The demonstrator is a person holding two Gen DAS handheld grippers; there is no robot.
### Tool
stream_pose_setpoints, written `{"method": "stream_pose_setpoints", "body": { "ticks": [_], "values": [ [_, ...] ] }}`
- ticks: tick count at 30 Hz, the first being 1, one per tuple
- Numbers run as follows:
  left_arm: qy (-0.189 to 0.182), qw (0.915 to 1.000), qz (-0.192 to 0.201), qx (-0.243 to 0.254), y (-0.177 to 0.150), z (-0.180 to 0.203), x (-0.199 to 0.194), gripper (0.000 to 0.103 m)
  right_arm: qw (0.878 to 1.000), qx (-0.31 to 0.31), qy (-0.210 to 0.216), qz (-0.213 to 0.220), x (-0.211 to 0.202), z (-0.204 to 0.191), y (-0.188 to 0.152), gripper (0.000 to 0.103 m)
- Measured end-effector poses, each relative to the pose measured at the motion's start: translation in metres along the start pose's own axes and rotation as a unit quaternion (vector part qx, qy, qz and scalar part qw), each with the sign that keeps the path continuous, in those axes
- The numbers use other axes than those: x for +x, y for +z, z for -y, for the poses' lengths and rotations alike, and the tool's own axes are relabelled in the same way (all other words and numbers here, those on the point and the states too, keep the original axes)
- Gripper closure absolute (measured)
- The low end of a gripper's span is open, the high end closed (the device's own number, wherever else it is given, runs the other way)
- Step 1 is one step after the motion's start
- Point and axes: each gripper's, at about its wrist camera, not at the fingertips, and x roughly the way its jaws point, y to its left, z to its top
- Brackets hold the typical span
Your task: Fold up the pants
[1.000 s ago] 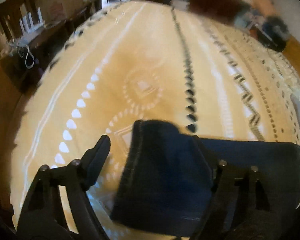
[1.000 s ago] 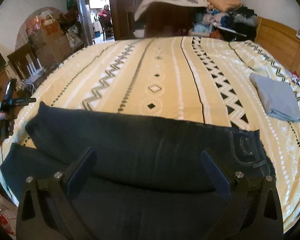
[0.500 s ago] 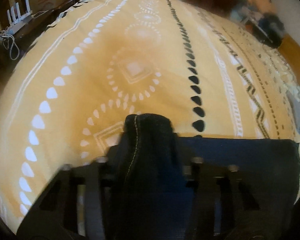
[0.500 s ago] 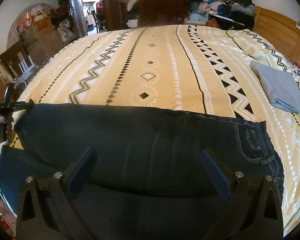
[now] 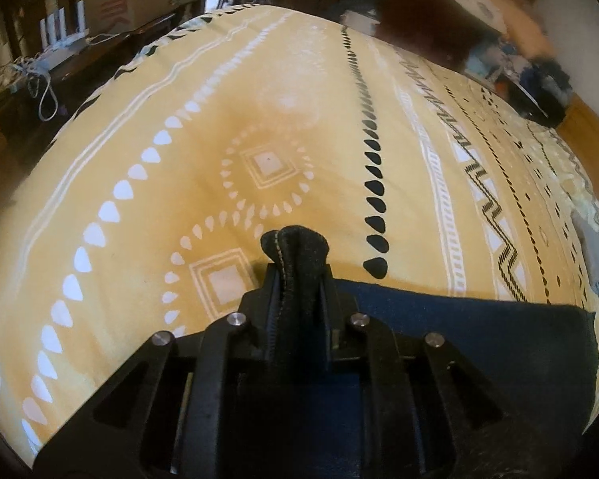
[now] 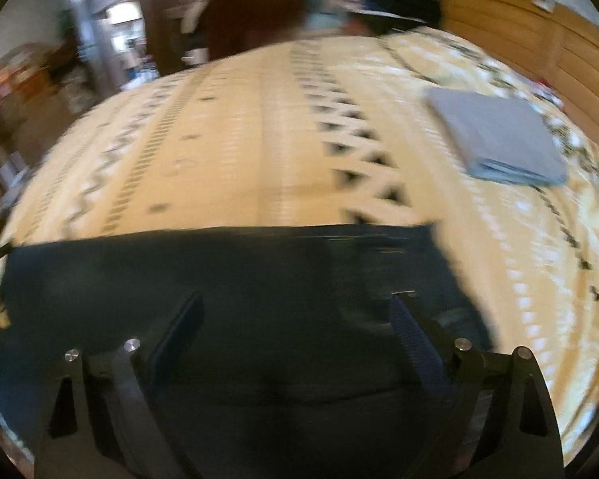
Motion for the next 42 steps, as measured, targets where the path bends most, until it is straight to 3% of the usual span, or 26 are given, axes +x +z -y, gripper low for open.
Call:
{"method": "stream_pose_setpoints", "body": {
  "ticks": [2,6,10,14,17,18,19,20,21,24,27,31,34,36,38,41,42],
  "values": [
    [0.007,0.9999,0.001,-0.011,-0.003,0.0,0.001,0.085,1.0,0.008,-0.021,-0.02,0.022,0.036,0.009,0.009],
    [0.018,0.9996,0.002,-0.021,-0.008,-0.001,0.002,0.085,0.999,0.012,-0.017,-0.048,0.059,0.082,0.029,0.009],
    [0.032,0.9992,-0.006,-0.021,-0.008,0.002,0.009,0.085,0.998,-0.01,-0.018,-0.066,0.093,0.098,0.05,0.009],
    [0.042,0.9988,-0.008,-0.023,-0.01,0.004,0.014,0.085,0.993,-0.03,0.02,-0.111,0.132,0.093,0.06,0.009],
    [0.051,0.9983,-0.006,-0.026,-0.011,0.007,0.016,0.085,0.988,-0.054,0.05,-0.138,0.151,0.087,0.058,0.027],
    [0.057,0.9981,-0.004,-0.024,-0.011,0.009,0.016,0.085,0.987,-0.064,0.062,-0.136,0.15,0.084,0.058,0.04],
    [0.063,0.9977,-0.002,-0.022,-0.011,0.01,0.015,0.085,0.986,-0.067,0.075,-0.134,0.148,0.082,0.059,0.061],
    [0.071,0.9973,0.001,-0.02,-0.011,0.013,0.014,0.086,0.987,-0.067,0.073,-0.13,0.145,0.082,0.061,0.076],
    [0.076,0.9969,0.006,-0.02,-0.01,0.015,0.012,0.087,0.988,-0.062,0.08,-0.12,0.139,0.084,0.064,0.089],
    [0.072,0.996,0.041,-0.034,-0.008,0.021,-0.01,0.089,0.99,-0.051,0.11,-0.076,0.105,0.094,0.07,0.091],
    [0.041,0.9919,0.107,-0.056,-0.01,0.025,-0.06,0.089,0.987,-0.04,0.151,-0.03,0.05,0.109,0.071,0.092],
    [0.0,0.98,0.184,-0.075,-0.03,0.028,-0.135,0.089,0.982,-0.068,0.176,0.016,-0.047,0.11,0.052,0.093],
    [-0.019,0.9681,0.232,-0.094,-0.063,0.021,-0.191,0.089,0.979,-0.086,0.182,0.037,-0.113,0.109,0.017,0.093],
    [-0.034,0.9603,0.253,-0.112,-0.098,0.007,-0.223,0.089,0.979,-0.093,0.178,0.034,-0.149,0.114,-0.02,0.093],
    [-0.035,0.9585,0.254,-0.125,-0.133,-0.01,-0.237,0.089,0.98,-0.096,0.171,0.016,-0.168,0.119,-0.058,0.093],
    [-0.033,0.9624,0.216,-0.162,-0.196,-0.039,-0.23,0.082,0.983,-0.092,0.153,-0.047,-0.167,0.129,-0.126,0.093],
    [-0.033,0.9621,0.198,-0.184,-0.216,-0.052,-0.222,0.072,0.983,-0.088,0.135,-0.085,-0.157,0.133,-0.149,0.094]
  ]
}}
